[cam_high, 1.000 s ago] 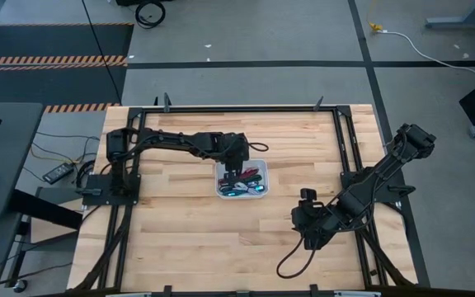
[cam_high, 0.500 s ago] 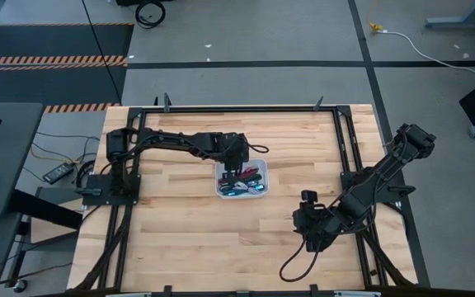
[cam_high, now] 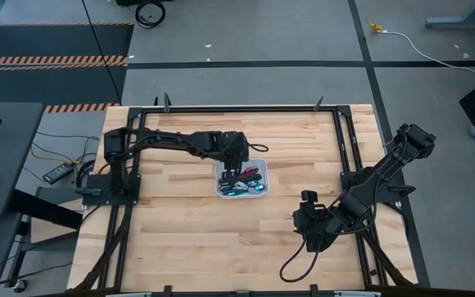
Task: Pick and place USB-C Cables
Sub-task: Move the white bin to the center of the table, then return to Home Position
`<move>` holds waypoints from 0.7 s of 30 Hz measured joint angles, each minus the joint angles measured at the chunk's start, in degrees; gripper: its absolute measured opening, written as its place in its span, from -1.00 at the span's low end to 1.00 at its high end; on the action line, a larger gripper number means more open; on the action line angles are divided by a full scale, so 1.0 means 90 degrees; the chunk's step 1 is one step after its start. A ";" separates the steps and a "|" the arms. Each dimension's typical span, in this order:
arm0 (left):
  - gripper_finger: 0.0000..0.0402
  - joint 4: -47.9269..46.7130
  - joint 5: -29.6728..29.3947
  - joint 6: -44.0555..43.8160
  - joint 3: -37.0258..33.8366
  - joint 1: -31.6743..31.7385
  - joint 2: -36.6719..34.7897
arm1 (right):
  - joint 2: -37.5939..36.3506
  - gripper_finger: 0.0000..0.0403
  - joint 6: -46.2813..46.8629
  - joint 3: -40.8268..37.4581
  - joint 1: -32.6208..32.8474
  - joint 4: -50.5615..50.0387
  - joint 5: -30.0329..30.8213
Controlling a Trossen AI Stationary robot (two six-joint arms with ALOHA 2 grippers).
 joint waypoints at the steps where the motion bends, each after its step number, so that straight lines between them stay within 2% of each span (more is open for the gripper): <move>1: -0.42 -0.0051 0.0007 -0.0009 0.0000 0.0000 -0.0058 | 0.0000 0.12 0.0000 0.0000 0.0000 0.0002 0.0000; 11: -0.42 -0.0663 0.0043 -0.0404 0.0007 -0.0025 -0.0473 | 0.0002 0.12 0.0005 0.0002 0.0017 0.0048 -0.0058; 21: -0.42 -0.0290 0.0122 -0.0629 0.0022 -0.0307 -0.1323 | 0.0002 0.12 -0.0025 0.0002 0.0018 0.0048 -0.0054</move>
